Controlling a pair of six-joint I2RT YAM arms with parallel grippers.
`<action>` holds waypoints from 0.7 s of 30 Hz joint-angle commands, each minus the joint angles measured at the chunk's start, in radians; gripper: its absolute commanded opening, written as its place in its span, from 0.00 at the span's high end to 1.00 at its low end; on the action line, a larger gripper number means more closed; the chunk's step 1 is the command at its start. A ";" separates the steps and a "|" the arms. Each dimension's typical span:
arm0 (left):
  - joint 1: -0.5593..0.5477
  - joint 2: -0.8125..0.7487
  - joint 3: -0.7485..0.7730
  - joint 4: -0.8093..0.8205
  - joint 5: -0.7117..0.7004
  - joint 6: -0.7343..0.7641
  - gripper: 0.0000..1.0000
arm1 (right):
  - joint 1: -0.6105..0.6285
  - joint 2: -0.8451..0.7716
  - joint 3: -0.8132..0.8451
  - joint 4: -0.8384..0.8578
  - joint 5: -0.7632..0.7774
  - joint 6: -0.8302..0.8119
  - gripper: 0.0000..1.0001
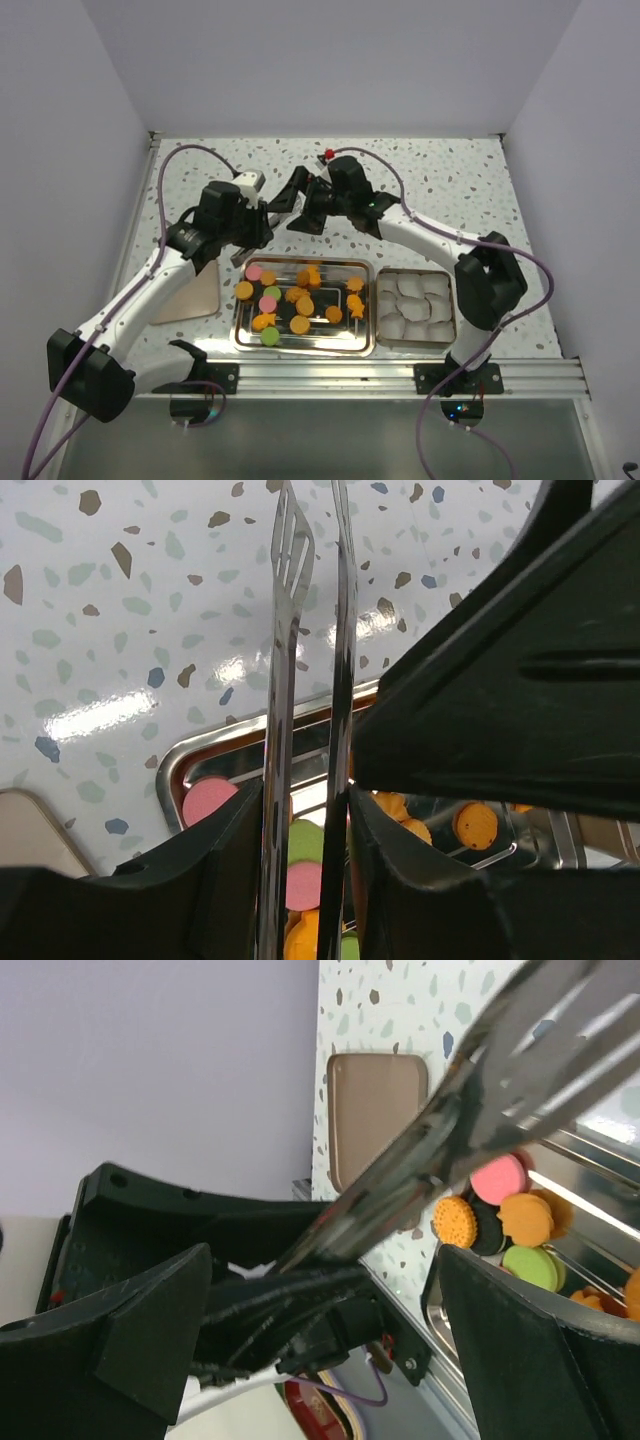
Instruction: Pack the cookies
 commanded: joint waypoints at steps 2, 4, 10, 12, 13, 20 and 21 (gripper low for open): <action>-0.043 -0.022 0.033 0.038 -0.060 -0.011 0.59 | 0.039 0.071 0.109 -0.016 0.041 0.062 0.01; -0.049 -0.019 0.049 0.033 -0.074 -0.011 0.60 | 0.049 0.091 0.152 -0.056 0.052 0.062 0.01; -0.066 -0.043 0.072 0.018 -0.134 -0.014 0.62 | 0.056 0.122 0.200 -0.110 0.092 0.079 0.02; -0.066 -0.051 0.073 0.015 -0.145 -0.016 0.62 | 0.056 0.129 0.203 -0.112 0.095 0.084 0.03; -0.067 -0.057 0.076 0.013 -0.148 -0.019 0.62 | 0.058 0.134 0.204 -0.119 0.093 0.090 0.09; -0.069 -0.065 0.073 0.021 -0.136 -0.026 0.63 | 0.075 0.160 0.181 -0.081 0.084 0.134 0.42; -0.069 -0.068 0.072 0.024 -0.131 -0.029 0.63 | 0.076 0.162 0.183 -0.078 0.089 0.137 0.43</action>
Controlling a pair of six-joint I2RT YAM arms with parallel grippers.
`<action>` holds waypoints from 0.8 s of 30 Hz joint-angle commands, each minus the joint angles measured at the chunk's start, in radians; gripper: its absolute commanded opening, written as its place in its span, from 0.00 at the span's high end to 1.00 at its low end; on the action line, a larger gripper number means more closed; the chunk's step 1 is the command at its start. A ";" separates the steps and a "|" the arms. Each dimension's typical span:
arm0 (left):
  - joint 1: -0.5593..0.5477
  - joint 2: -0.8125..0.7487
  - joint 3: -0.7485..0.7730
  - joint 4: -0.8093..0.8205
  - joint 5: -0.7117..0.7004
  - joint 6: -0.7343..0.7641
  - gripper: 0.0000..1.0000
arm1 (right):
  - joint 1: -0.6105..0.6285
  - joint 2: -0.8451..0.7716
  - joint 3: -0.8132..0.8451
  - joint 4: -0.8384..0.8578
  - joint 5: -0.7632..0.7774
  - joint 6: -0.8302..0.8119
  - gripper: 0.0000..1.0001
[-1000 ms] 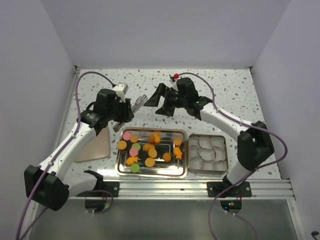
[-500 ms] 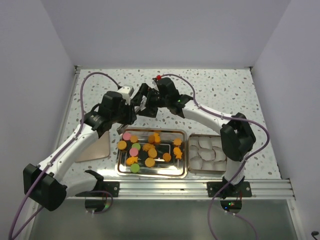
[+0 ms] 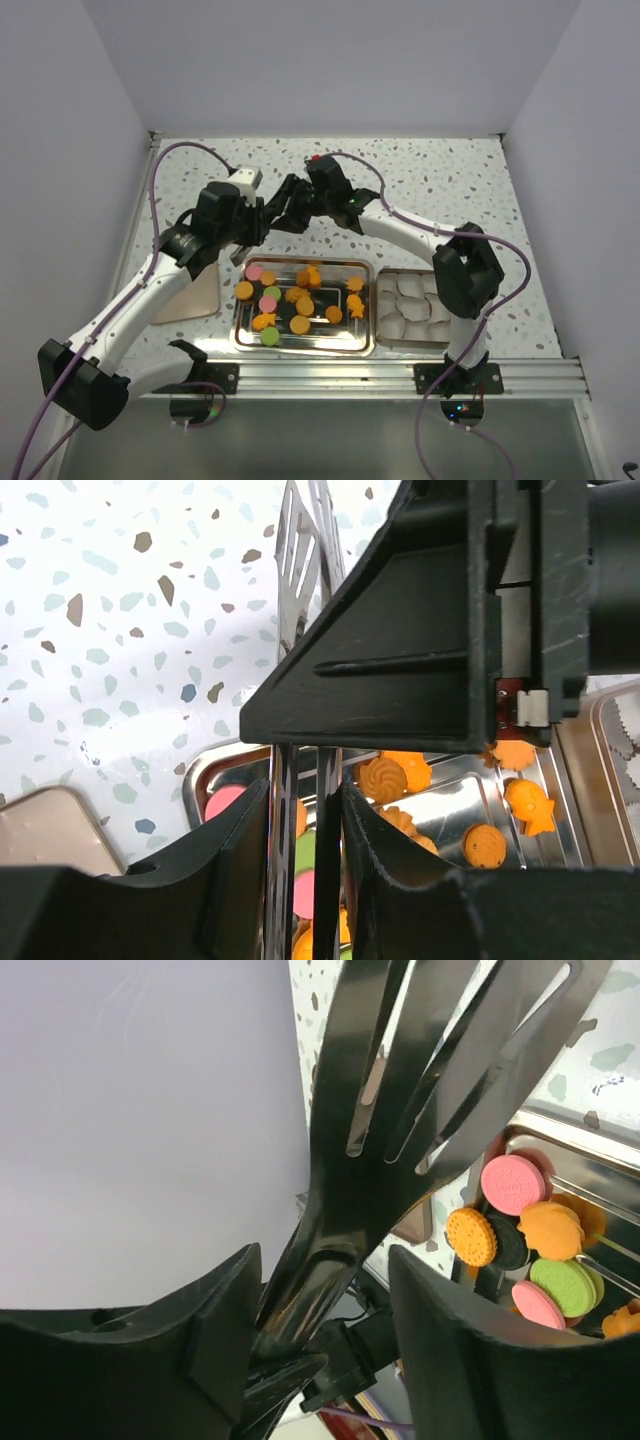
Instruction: Pack the cookies
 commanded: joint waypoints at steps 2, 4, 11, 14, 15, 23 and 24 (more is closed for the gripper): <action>-0.008 -0.024 0.044 0.044 0.017 -0.024 0.63 | 0.018 0.021 0.026 0.014 0.022 0.034 0.51; -0.008 -0.032 0.039 0.050 0.028 -0.022 0.63 | 0.019 0.027 0.037 0.016 0.022 0.035 0.61; -0.010 -0.044 0.022 0.058 0.067 -0.018 0.59 | 0.020 0.036 0.049 0.043 0.025 0.060 0.94; -0.010 -0.040 0.014 0.056 0.074 -0.022 0.54 | 0.019 0.028 0.045 0.048 0.027 0.067 0.99; -0.010 -0.041 0.008 0.058 0.071 -0.025 0.53 | 0.019 0.024 0.042 0.055 0.028 0.070 1.00; -0.010 -0.060 -0.022 0.059 0.044 -0.039 0.39 | 0.019 0.002 -0.011 0.141 0.010 0.161 1.00; -0.010 -0.061 -0.030 0.061 0.044 -0.041 0.41 | 0.019 0.002 -0.011 0.155 0.008 0.168 1.00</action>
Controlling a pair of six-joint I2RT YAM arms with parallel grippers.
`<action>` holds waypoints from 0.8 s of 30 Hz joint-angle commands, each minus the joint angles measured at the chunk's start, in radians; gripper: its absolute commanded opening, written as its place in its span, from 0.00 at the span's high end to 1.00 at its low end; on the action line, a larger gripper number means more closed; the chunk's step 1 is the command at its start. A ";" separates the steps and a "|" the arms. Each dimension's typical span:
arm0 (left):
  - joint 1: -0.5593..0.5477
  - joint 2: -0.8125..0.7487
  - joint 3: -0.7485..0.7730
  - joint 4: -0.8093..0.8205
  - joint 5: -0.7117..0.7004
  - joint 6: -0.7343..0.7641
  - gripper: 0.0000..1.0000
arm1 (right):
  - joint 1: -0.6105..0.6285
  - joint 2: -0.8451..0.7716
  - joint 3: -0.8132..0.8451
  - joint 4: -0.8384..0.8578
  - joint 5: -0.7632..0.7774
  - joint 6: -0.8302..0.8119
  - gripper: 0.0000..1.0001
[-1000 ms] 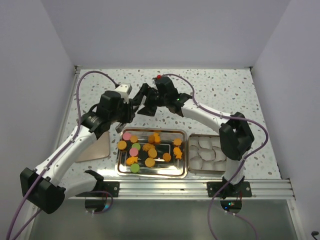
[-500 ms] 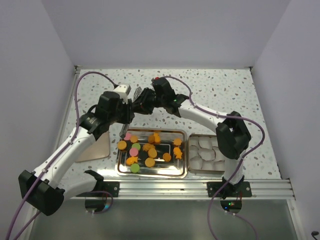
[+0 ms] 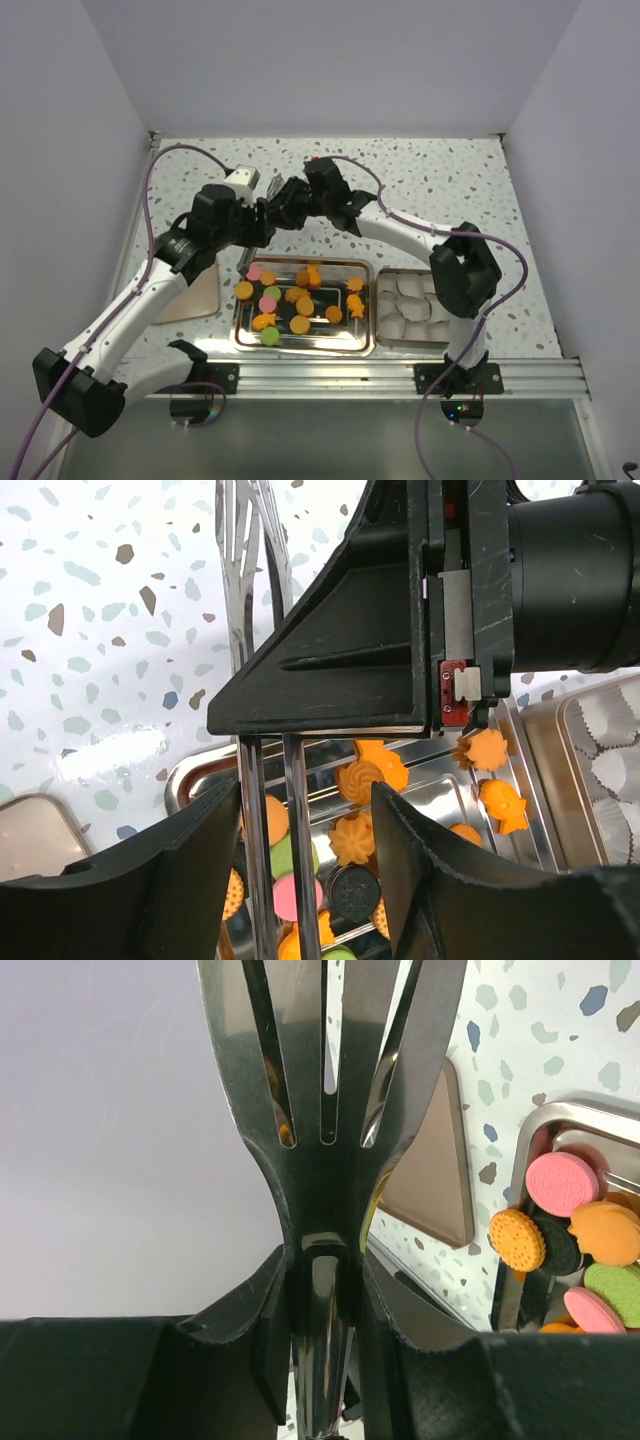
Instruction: Pack the cookies
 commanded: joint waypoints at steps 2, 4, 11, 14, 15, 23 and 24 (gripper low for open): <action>-0.005 -0.025 -0.029 0.058 0.014 -0.017 0.42 | 0.004 -0.017 -0.001 0.098 -0.003 0.072 1.00; -0.004 -0.023 -0.040 0.064 0.020 -0.023 0.42 | 0.004 -0.020 -0.002 0.116 -0.007 0.092 1.00; -0.004 -0.002 -0.054 0.044 -0.011 -0.020 0.45 | 0.004 -0.039 -0.010 0.147 -0.019 0.113 1.00; -0.004 -0.002 -0.052 0.058 0.003 -0.022 0.54 | 0.004 -0.043 -0.025 0.172 -0.021 0.126 1.00; -0.004 -0.003 -0.054 0.065 0.029 -0.023 0.56 | 0.006 -0.045 -0.031 0.179 -0.021 0.138 1.00; -0.004 0.003 -0.039 0.085 0.023 -0.049 0.60 | 0.027 -0.045 -0.064 0.218 -0.015 0.178 1.00; -0.002 0.007 -0.036 0.078 0.020 -0.059 0.61 | 0.030 -0.043 -0.070 0.227 -0.015 0.193 1.00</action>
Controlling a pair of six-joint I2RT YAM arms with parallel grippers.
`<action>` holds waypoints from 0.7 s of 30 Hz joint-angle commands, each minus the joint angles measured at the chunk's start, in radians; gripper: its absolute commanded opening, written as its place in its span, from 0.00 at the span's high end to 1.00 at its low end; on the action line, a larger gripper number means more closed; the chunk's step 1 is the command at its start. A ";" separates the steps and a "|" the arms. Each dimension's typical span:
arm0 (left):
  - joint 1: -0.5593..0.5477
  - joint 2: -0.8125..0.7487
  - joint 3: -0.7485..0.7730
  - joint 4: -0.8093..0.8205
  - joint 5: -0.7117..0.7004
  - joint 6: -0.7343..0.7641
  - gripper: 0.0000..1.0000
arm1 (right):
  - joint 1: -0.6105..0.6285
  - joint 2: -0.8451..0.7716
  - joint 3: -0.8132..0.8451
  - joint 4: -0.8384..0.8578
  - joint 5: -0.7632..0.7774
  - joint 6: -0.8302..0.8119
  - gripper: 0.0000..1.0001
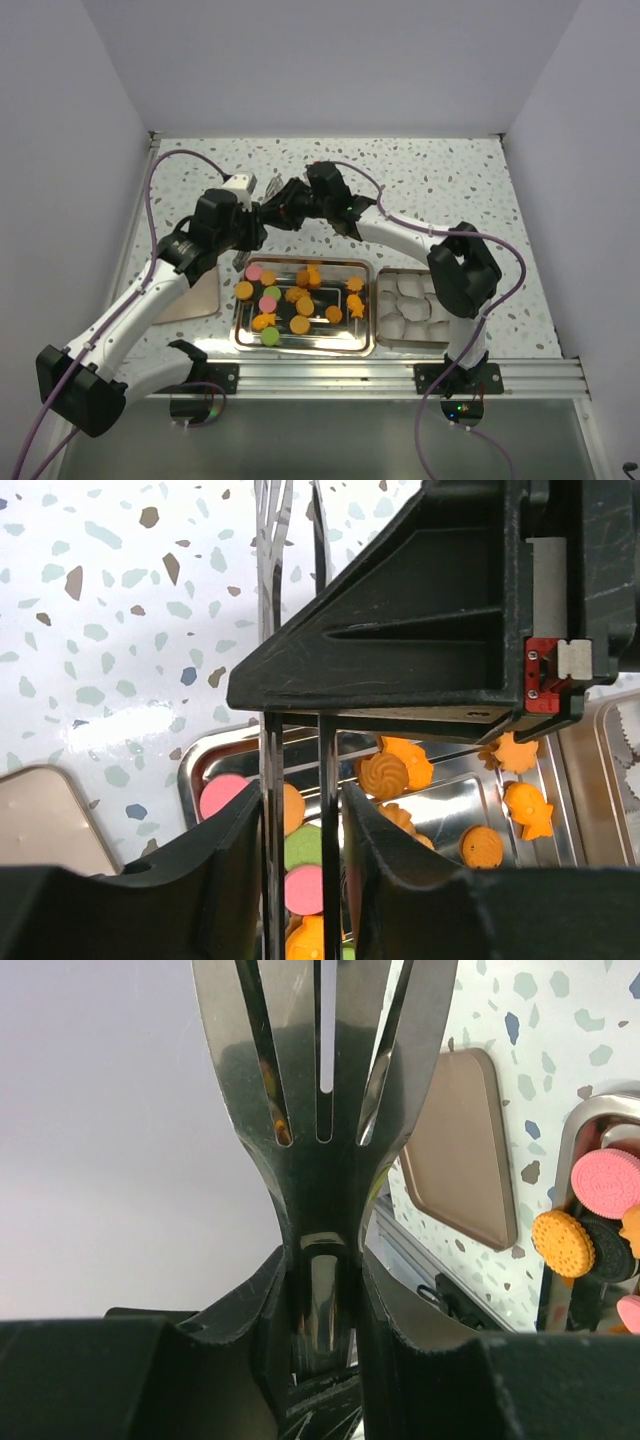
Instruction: Pack the cookies
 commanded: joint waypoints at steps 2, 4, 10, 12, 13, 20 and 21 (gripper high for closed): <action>-0.012 0.023 0.021 0.060 0.050 -0.042 0.65 | 0.033 -0.044 -0.022 0.112 0.008 0.078 1.00; -0.012 0.029 0.026 0.050 0.050 -0.056 0.68 | 0.035 -0.054 -0.032 0.111 0.022 0.076 1.00; -0.012 0.066 0.064 0.018 0.050 -0.056 0.88 | 0.036 -0.064 -0.047 0.128 0.025 0.069 0.86; -0.012 0.068 0.073 0.003 0.050 -0.044 0.94 | 0.035 -0.071 -0.050 0.123 0.033 0.056 0.68; -0.012 0.069 0.084 -0.003 0.050 -0.036 0.97 | 0.036 -0.078 -0.053 0.113 0.039 0.050 0.53; -0.012 0.051 0.107 -0.052 -0.037 0.006 1.00 | 0.035 -0.124 -0.067 0.030 0.060 -0.007 0.39; -0.012 0.049 0.107 -0.058 -0.043 0.010 1.00 | 0.035 -0.133 -0.070 0.030 0.062 -0.014 0.39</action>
